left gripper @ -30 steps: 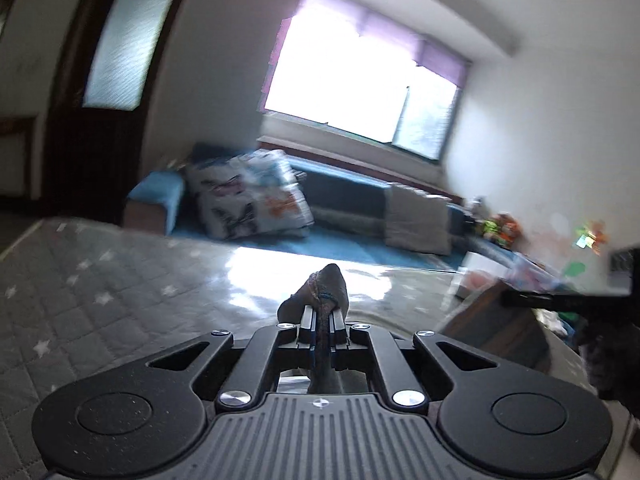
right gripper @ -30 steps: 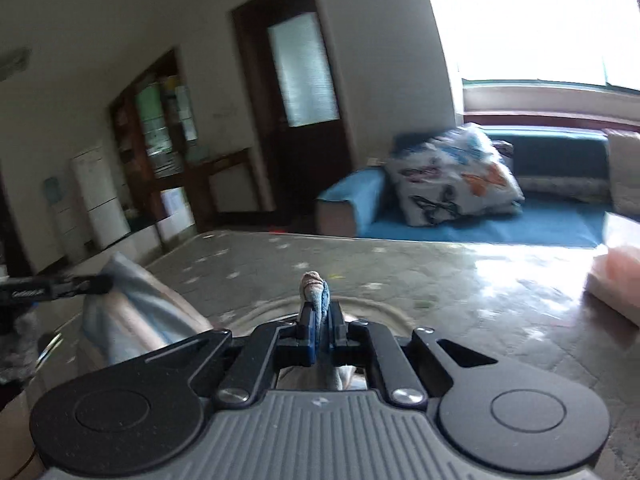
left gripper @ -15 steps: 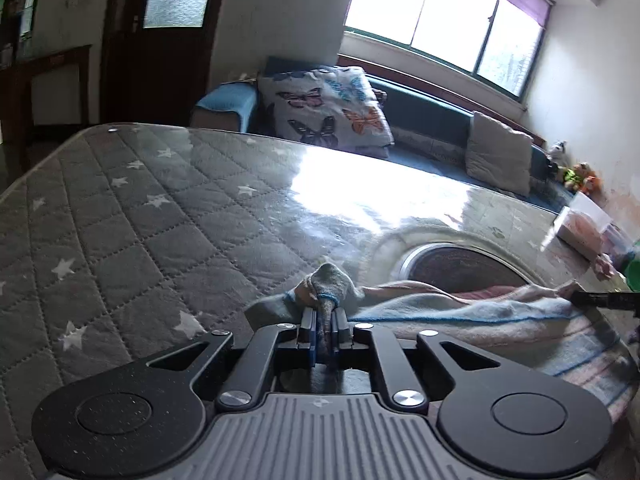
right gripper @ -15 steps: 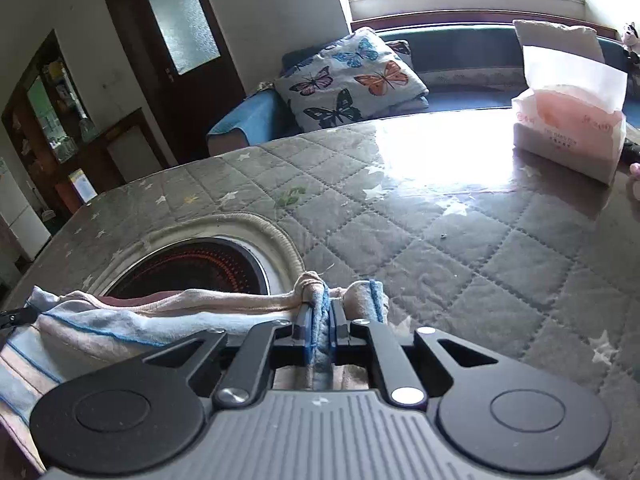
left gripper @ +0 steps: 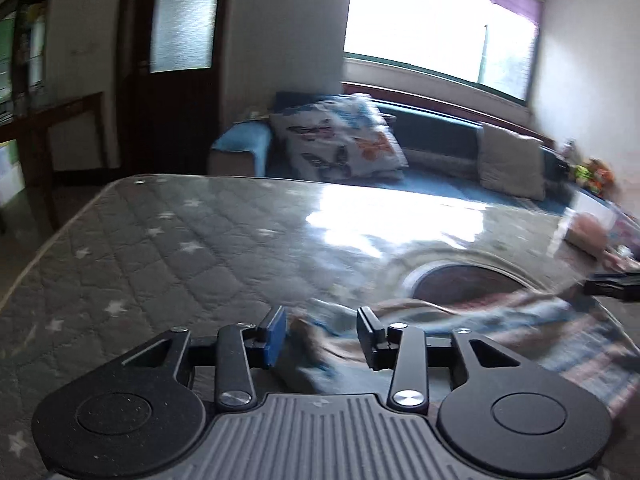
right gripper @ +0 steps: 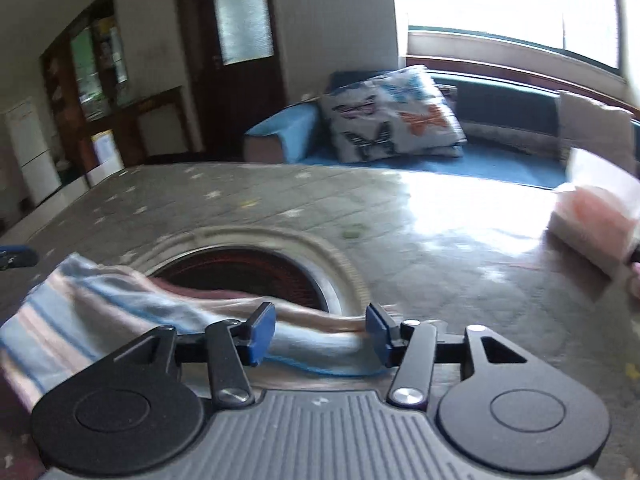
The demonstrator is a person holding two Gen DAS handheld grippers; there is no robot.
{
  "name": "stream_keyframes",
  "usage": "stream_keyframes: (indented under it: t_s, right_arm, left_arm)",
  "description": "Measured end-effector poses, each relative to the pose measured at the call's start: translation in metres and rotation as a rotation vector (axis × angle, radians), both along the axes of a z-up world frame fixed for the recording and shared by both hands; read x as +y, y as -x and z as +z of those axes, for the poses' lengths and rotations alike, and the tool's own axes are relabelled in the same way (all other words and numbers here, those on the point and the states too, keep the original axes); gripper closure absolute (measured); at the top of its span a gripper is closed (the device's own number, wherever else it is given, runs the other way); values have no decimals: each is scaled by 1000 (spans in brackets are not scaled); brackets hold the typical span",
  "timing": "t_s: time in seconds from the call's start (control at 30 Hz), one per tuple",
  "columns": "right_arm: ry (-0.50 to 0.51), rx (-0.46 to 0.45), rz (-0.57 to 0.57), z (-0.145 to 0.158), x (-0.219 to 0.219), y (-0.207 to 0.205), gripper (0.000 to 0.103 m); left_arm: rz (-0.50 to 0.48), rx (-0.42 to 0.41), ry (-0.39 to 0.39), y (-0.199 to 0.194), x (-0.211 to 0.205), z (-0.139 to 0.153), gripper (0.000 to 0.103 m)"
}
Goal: Fold clothes
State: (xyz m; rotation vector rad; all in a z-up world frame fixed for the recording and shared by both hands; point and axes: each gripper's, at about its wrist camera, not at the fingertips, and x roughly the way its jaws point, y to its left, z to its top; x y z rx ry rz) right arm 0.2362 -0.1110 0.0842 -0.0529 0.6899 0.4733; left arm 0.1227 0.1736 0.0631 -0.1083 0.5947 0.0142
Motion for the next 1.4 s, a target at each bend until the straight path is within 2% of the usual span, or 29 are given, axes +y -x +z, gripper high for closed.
stream_keyframes:
  t_s: [0.13,0.2,0.27,0.37,0.43,0.5,0.7,0.8,0.97,1.03,1.2,1.27,1.4]
  right_arm:
    - [18,26,87,-10,35,0,54]
    - [14,40,117,-15,49,0,58]
    - [2,55,135,-20,60,0,69]
    - [6,86,158,-33,78,-4,72]
    - [23,98,161,-43,87,-8,72]
    - [42,67,160,-47,93,-7,72]
    - [71,9,185,-37,109,-3,72]
    - [67,28,184,-41,117,-10,72]
    - [123,21,200,-47,129,-11,69]
    - [125,27,213,-42,126,-6,68]
    - [145,34,270,-29,117,22,62]
    - [162,34,303,-27,115,39,57]
    - [195,33,345,-30,112,72,56]
  left_arm:
    - [-74,41,-48,4,-19,-16,72]
    - [-74,75,-65,3,-19,-26,73]
    - [-65,104,-78,2,-16,-33,73]
    - [-52,131,-87,-2,-9,-40,73]
    - [-47,146,-80,-4,-4,-43,72]
    - [-44,151,-79,-4,-3,-42,72]
    - [-64,106,-89,-11,-14,-22,72]
    - [-78,108,-97,-21,-20,-21,72]
    - [-73,146,-121,-24,-24,-30,72]
    - [-63,139,-120,-16,-23,-28,66]
    - [-49,129,-111,10,-23,-25,60]
    - [-39,139,-105,19,-24,-28,60]
    - [-13,178,-83,31,-25,-39,60]
